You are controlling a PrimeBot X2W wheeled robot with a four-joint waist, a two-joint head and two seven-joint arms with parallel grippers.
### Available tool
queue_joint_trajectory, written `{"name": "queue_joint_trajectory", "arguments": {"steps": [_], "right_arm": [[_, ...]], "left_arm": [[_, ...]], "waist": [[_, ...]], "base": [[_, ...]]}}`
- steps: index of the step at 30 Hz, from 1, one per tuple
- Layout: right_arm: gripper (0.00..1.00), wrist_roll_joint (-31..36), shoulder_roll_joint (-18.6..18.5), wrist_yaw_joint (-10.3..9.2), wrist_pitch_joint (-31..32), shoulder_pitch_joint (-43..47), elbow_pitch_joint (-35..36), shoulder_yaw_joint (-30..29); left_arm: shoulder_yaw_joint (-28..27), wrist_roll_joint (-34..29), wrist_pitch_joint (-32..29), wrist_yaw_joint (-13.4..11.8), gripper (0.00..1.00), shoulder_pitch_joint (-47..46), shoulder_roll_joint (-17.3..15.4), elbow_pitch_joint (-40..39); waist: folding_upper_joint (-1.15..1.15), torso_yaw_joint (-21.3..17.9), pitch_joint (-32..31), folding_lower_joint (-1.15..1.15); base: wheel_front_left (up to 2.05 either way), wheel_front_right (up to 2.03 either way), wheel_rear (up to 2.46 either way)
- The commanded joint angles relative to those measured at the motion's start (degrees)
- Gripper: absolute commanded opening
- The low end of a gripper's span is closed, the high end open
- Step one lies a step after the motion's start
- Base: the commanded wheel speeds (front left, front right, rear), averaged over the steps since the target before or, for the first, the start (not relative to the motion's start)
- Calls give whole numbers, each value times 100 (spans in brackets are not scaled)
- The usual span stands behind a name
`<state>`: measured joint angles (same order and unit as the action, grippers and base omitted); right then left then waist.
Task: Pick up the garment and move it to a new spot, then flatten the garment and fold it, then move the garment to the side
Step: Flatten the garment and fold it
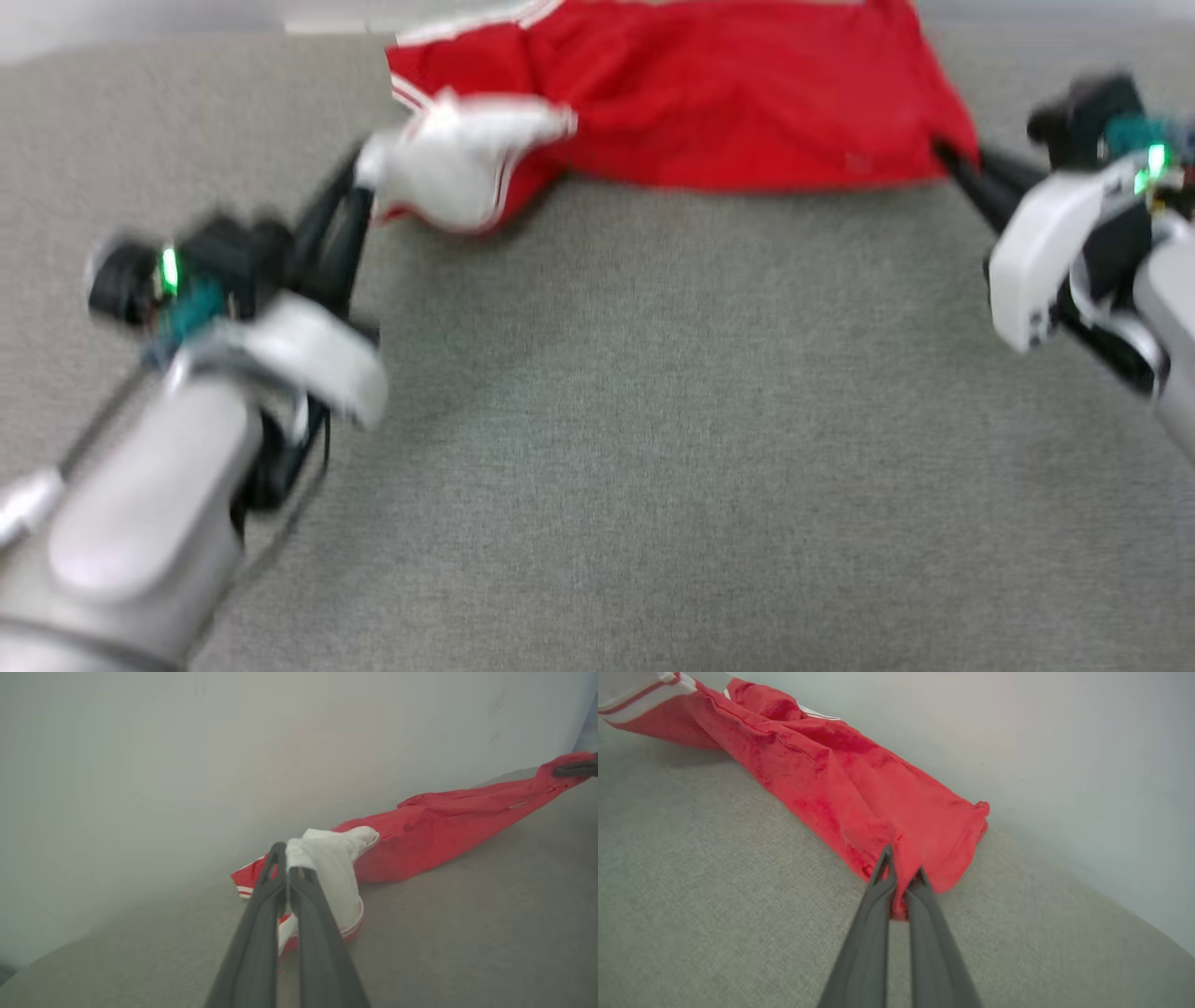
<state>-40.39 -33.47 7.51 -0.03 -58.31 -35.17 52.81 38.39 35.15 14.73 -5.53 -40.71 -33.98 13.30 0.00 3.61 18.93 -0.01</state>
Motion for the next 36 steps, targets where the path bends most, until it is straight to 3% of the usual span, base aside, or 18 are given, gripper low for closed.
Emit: {"name": "queue_joint_trajectory", "arguments": {"steps": [1,10,20,28,36], "right_arm": [[0,-67,-79,-4,-24,140,39,4],[0,-566,-701,-4,-115,1814,636,-28],[0,-769,-1024,-4,9,3881,1331,-478],[0,-572,-1088,-4,293,5405,1923,-1388],[0,-326,-897,-4,756,6033,2490,-2297]], "left_arm": [[-7,23,-18,-76,0,172,-62,-111],[223,473,-295,-1037,0,2669,-610,-1635],[352,1031,-319,-1640,0,4419,-849,-2176],[442,1507,-304,-1964,0,5508,-851,-2246],[558,1356,-386,-1752,0,5180,-824,-2236]], "waist": [[0,-40,-302,1],[0,-101,-1017,1],[0,-105,-1536,1],[0,-176,-1882,1],[0,-105,-1819,1]], "base": [[0,0,0],[0,0,0],[0,0,0],[0,0,0],[0,0,0]]}}
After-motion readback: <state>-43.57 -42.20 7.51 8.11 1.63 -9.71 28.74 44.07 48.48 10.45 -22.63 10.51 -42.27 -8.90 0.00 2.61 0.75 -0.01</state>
